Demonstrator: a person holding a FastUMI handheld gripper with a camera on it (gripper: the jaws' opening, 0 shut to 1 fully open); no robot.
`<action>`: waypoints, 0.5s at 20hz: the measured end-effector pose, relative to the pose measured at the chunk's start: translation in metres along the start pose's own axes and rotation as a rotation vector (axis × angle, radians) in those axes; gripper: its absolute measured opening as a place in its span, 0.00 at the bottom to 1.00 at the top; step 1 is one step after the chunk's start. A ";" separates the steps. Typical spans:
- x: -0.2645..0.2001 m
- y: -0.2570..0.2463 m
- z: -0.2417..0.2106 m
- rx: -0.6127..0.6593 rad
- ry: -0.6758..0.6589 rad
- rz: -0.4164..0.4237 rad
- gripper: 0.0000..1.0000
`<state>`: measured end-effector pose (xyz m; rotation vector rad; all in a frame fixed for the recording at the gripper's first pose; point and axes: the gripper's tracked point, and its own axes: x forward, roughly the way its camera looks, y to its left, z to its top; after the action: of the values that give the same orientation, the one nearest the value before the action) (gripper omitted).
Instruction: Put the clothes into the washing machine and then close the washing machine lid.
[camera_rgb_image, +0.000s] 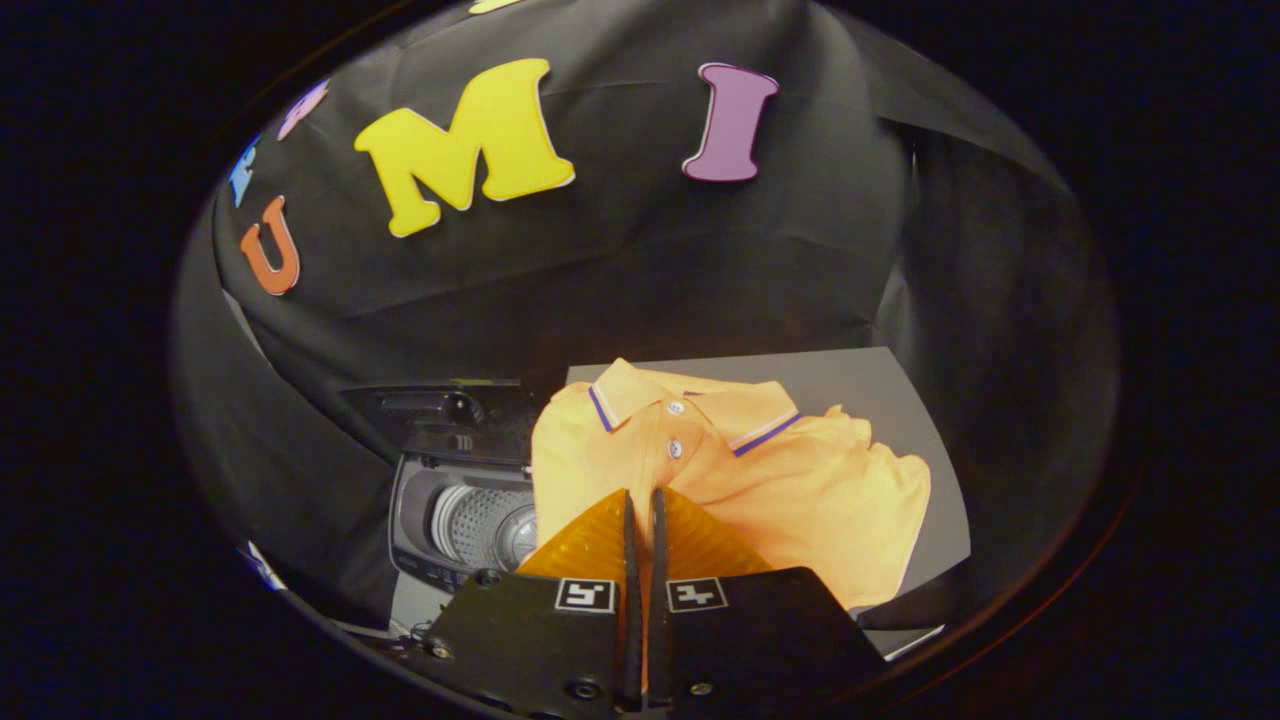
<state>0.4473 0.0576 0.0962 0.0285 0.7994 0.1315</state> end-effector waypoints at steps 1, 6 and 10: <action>-0.001 0.010 0.003 -0.012 -0.004 0.004 0.06; -0.002 0.065 0.002 -0.043 0.000 0.047 0.06; -0.002 0.104 -0.001 -0.087 0.000 0.064 0.06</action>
<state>0.4342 0.1607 0.1050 -0.0286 0.7926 0.2265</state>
